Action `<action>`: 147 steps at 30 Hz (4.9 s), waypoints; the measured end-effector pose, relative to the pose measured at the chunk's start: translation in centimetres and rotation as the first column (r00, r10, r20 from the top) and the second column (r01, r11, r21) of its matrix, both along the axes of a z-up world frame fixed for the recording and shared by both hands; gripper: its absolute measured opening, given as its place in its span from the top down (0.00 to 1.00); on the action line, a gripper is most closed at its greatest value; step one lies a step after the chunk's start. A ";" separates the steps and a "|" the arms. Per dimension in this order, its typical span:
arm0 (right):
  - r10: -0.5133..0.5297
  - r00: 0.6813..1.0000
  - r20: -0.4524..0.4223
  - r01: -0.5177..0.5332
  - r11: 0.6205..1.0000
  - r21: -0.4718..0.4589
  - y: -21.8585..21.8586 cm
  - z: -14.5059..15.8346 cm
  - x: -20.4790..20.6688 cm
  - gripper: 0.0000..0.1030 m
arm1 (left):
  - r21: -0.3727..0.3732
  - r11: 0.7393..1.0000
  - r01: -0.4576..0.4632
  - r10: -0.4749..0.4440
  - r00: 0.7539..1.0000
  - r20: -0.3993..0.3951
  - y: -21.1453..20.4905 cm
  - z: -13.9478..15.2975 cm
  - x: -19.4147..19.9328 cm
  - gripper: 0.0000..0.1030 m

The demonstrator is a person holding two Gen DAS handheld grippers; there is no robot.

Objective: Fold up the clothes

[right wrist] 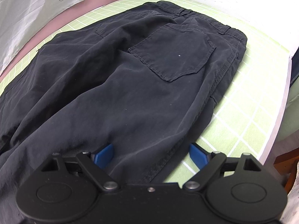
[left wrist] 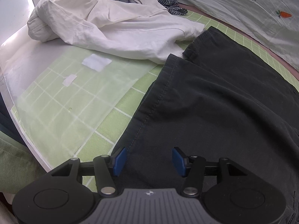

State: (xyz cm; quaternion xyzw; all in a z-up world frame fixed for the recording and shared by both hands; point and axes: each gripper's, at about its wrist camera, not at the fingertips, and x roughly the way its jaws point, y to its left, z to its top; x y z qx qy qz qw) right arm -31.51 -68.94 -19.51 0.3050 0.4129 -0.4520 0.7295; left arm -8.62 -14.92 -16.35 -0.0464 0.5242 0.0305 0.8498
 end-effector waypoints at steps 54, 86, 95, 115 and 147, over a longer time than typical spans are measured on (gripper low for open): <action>0.025 0.989 0.144 0.015 0.962 -0.274 -1.3 8.5 0.9 0.97 | 0.092 0.996 -0.015 -0.011 0.961 0.278 -4.7 8.6 6.9 1.00; 0.043 0.998 0.056 -0.028 0.970 -0.242 -2.2 6.2 1.9 0.96 | 0.048 0.997 0.064 -0.068 0.994 0.081 -3.1 -0.2 4.5 0.40; 0.033 0.997 0.066 -0.016 0.973 -0.231 -1.7 6.0 1.2 0.95 | 0.066 0.994 0.088 -0.093 0.993 0.078 -2.8 -1.0 6.6 0.80; 0.019 0.959 0.284 0.067 0.954 -0.291 -4.6 12.7 5.7 0.96 | 0.083 0.967 0.240 -0.253 0.905 0.342 -11.3 11.4 17.7 0.95; 0.007 0.992 0.128 0.022 0.975 -0.223 -7.1 5.5 13.6 0.65 | -0.036 0.975 0.221 -0.220 0.975 0.033 -11.3 1.5 19.0 0.46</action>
